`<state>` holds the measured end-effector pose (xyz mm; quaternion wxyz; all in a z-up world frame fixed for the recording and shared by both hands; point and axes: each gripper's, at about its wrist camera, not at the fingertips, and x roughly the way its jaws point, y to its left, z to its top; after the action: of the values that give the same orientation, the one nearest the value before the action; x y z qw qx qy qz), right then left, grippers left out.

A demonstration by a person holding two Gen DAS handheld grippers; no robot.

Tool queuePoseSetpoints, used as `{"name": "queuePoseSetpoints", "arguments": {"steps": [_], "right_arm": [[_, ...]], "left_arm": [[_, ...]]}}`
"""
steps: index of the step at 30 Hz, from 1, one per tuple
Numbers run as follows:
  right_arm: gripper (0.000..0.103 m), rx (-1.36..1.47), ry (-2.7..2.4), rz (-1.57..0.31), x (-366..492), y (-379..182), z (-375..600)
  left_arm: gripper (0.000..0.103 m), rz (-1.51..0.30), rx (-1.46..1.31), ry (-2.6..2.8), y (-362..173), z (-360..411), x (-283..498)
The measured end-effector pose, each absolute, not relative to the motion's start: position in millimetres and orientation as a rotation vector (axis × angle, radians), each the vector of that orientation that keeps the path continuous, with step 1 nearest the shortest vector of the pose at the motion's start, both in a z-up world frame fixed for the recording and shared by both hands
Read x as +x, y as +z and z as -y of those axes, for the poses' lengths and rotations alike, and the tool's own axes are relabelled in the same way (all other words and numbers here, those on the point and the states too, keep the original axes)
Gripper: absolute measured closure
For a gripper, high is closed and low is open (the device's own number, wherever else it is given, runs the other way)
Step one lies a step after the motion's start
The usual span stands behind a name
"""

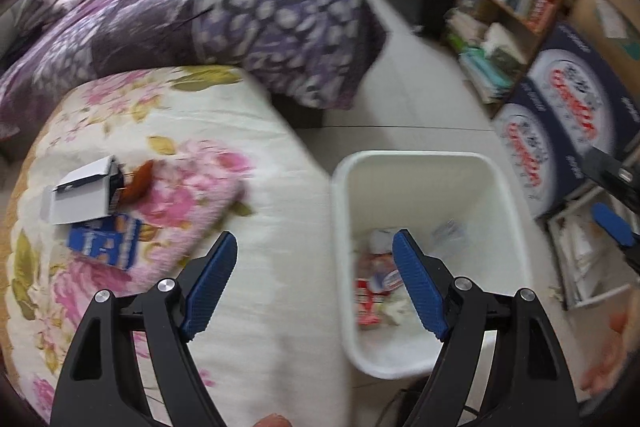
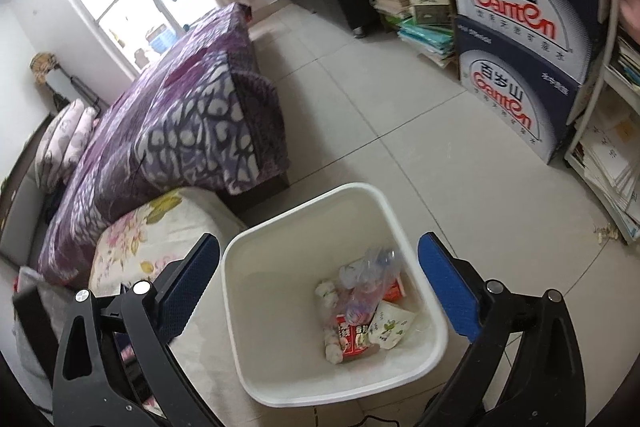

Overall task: Collect trash
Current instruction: 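Grasp the pink foam strip on the bed with the left gripper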

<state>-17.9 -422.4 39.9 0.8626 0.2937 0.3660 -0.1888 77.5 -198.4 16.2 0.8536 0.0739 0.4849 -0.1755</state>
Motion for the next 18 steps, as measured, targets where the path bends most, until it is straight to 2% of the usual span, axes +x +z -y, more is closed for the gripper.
{"name": "queuePoseSetpoints", "arguments": {"steps": [5,12,18], "right_arm": [[0.007,0.591,-0.379,-0.797,-7,36,409],[0.007,0.561,-0.362,-0.833,8,30,395],[0.007,0.544,-0.348,-0.849,17,28,385]], "left_arm": [[0.025,-1.08,0.201,-0.299,-5,173,112],[0.025,-1.104,0.468,-0.294,-43,177,130],[0.026,-1.167,0.437,-0.335,-65,163,137]]}}
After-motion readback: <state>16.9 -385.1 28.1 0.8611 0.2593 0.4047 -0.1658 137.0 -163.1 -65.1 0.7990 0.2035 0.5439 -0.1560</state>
